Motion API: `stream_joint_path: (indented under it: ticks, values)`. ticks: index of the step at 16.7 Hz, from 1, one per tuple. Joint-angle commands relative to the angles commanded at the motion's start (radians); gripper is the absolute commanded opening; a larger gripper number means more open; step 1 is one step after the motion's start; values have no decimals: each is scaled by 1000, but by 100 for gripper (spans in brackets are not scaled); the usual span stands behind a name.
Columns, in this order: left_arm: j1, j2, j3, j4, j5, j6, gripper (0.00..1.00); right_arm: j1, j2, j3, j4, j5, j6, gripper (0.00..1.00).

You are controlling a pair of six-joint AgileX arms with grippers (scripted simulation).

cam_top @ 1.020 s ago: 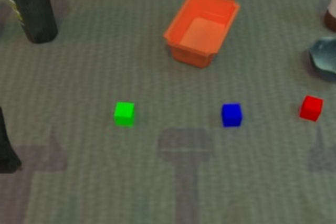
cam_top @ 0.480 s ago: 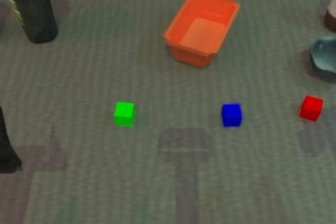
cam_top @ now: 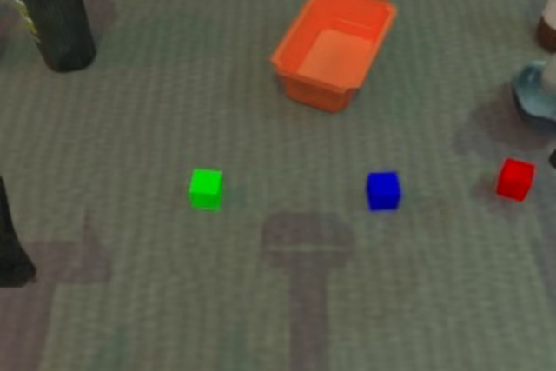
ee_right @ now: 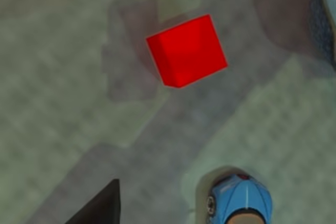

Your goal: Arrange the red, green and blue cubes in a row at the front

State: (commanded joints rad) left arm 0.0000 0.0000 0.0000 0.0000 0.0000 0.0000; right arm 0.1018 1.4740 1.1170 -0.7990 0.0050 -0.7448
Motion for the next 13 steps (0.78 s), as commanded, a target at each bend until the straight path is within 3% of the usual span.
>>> stream_joint_path:
  ticks: [7, 13]
  values:
    - [0, 0, 0, 0, 0, 0, 100, 33, 487, 402, -269, -1, -257, 100]
    - [0, 0, 0, 0, 0, 0, 100, 40, 585, 489, -319, -3, -309, 100]
